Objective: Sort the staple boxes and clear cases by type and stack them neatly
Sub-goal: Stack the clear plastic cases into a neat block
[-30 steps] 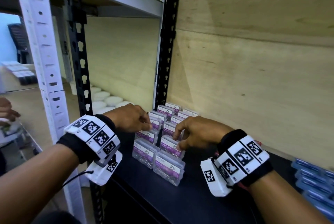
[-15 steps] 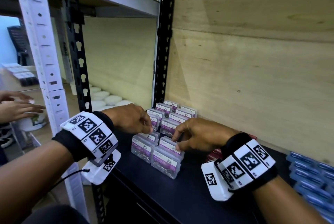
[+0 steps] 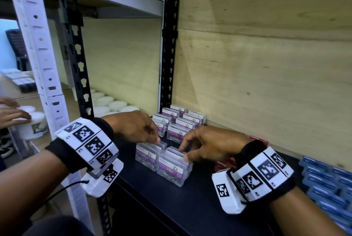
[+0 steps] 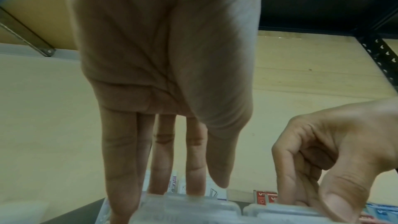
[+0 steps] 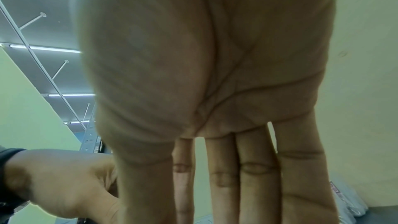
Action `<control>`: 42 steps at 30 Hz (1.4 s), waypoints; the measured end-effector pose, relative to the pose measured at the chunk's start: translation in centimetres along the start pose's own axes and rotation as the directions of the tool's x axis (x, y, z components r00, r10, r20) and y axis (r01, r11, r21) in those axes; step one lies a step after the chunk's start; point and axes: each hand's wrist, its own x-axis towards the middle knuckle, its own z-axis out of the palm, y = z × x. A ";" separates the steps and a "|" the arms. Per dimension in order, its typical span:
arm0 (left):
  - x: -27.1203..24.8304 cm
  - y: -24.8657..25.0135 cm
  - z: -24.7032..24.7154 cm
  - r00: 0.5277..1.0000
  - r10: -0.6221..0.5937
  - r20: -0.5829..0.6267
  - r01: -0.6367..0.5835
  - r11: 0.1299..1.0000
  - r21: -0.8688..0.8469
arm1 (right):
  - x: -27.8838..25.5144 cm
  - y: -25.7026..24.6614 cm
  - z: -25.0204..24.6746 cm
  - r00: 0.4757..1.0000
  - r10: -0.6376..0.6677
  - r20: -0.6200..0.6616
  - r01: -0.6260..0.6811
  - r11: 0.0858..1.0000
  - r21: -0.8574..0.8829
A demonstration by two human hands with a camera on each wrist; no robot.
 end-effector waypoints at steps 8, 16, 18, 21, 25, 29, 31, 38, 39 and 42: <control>-0.1 0.2 0.3 1.000 0.011 -0.018 -0.011 1.000 0.013 | -0.3 -0.4 -0.1 1.000 0.008 0.015 -0.008 1.000 -0.020; 0.3 -0.4 1.0 0.999 0.029 -0.022 -0.031 0.997 -0.065 | 0.0 -0.3 0.3 1.000 0.012 0.008 -0.012 1.000 -0.009; 0.5 -0.5 1.1 0.999 0.038 -0.025 -0.039 0.997 -0.068 | 0.0 -0.2 0.3 1.000 0.015 0.008 -0.015 1.000 -0.003; 0.6 -0.7 1.0 0.998 0.043 -0.037 -0.045 0.997 -0.069 | 0.0 -0.2 0.3 1.000 0.020 0.016 -0.020 1.000 -0.006; 0.8 -1.2 1.1 0.998 0.054 -0.039 -0.057 0.994 -0.096 | 0.1 -0.4 0.2 0.999 0.024 0.027 -0.023 1.000 -0.017; 1.1 -1.5 1.1 0.997 0.053 -0.051 -0.058 0.993 -0.107 | 0.1 -0.4 0.0 0.999 0.027 0.036 -0.026 0.999 -0.023; 1.4 -1.7 0.9 0.997 0.036 -0.071 -0.041 0.997 -0.071 | 0.3 -0.4 -0.2 0.999 0.033 0.027 -0.032 0.999 -0.032; 4.1 -2.4 -0.7 0.977 -0.060 -0.204 0.075 0.995 0.069 | 2.8 -0.7 -2.7 0.982 0.083 -0.172 -0.097 0.992 -0.078; 4.7 -2.7 -0.8 0.973 -0.079 -0.217 0.095 0.993 0.065 | 3.4 -0.6 -3.1 0.977 0.087 -0.193 -0.107 0.989 -0.097; 6.2 -3.4 -0.8 0.966 -0.129 -0.222 0.148 0.987 0.068 | 4.8 -0.5 -3.7 0.972 0.104 -0.211 -0.137 0.980 -0.147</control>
